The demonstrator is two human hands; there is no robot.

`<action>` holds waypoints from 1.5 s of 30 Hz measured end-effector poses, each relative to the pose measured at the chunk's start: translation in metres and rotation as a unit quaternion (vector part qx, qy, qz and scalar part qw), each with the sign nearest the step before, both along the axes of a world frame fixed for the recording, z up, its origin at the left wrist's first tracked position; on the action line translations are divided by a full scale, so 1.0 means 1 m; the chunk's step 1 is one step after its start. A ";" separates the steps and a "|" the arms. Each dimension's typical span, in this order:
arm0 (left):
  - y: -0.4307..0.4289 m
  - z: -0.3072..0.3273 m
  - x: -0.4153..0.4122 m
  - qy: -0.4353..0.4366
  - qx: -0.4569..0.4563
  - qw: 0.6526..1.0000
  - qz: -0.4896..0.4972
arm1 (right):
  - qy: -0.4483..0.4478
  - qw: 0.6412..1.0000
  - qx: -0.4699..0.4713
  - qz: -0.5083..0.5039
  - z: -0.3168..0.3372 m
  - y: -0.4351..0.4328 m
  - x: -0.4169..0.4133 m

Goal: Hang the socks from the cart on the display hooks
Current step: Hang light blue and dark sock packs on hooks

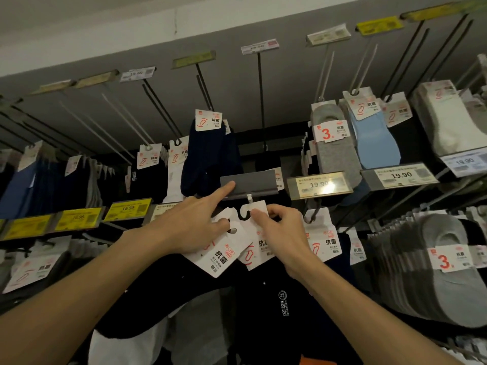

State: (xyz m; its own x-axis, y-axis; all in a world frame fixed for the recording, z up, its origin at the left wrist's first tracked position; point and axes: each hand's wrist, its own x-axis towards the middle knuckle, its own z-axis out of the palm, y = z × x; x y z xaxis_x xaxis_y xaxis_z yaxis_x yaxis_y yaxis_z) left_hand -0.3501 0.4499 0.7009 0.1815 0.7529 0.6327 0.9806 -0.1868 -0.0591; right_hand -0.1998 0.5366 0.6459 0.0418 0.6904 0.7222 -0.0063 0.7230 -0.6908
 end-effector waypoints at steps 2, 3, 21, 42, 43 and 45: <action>0.003 -0.001 -0.003 -0.004 0.003 1.000 -0.012 | 0.017 0.999 -0.024 0.015 0.001 -0.003 0.000; 0.004 -0.001 -0.004 -0.008 0.004 1.000 -0.016 | 0.023 0.999 -0.033 0.017 0.002 -0.004 -0.001; 0.003 0.001 -0.005 0.003 0.012 1.000 -0.019 | 0.003 0.979 0.087 -0.183 -0.007 0.007 -0.018; 0.008 -0.001 -0.010 0.011 0.010 1.000 -0.022 | 0.008 0.998 0.007 -0.061 0.004 0.026 -0.013; 0.008 -0.001 -0.010 0.013 0.009 1.000 -0.023 | 0.003 0.999 -0.007 -0.053 0.002 0.030 -0.013; 0.009 -0.002 -0.010 0.014 0.009 1.000 -0.026 | -0.016 0.997 0.005 -0.070 -0.001 0.036 -0.013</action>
